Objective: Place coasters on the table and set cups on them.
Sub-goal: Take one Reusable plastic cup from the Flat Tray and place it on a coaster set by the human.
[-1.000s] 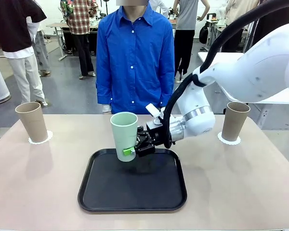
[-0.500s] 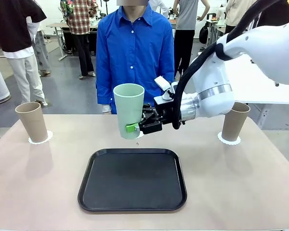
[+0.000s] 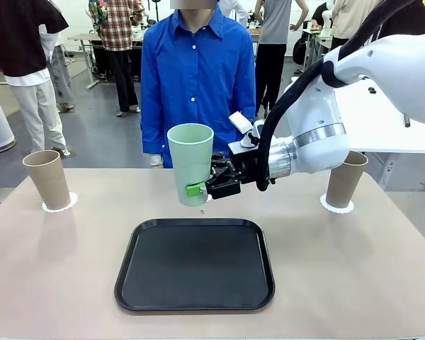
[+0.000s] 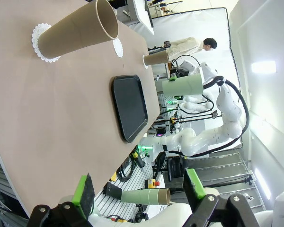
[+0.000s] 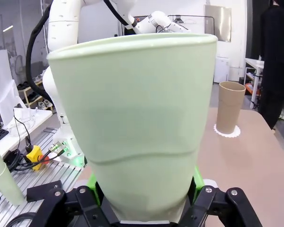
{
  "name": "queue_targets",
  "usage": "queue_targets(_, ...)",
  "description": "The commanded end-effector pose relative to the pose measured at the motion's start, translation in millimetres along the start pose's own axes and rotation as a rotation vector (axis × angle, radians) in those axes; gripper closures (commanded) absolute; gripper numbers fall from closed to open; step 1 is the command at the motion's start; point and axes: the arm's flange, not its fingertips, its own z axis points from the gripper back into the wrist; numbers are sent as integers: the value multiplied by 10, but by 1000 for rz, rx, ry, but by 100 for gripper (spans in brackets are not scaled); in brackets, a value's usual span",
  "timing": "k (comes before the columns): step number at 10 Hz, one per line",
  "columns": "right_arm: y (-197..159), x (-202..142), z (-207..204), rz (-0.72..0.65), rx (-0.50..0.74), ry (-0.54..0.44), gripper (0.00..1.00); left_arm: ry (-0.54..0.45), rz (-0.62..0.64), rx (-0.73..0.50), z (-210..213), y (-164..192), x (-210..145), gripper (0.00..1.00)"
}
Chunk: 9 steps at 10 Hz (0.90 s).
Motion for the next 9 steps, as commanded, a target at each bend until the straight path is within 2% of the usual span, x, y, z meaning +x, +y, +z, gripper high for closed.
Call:
queue_targets(1, -191, -52, 74, -6, 77, -53, 19, -4, 1, 5, 3, -22, -15, 0)
queue_targets(2, -408, -111, 137, -6, 113, -53, 19, -4, 1, 5, 3, -22, -15, 0)
queue_targets(5, -1075, -168, 224, -6, 77, -54, 19, -4, 1, 5, 3, -22, -15, 0)
queue_targets(7, -1590, -149, 183, -17, -10, -40, 19, -4, 1, 5, 3, -22, -15, 0)
queue_targets(9, -1882, -188, 137, -52, -67, -35, 19, -4, 1, 5, 3, -22, -15, 0)
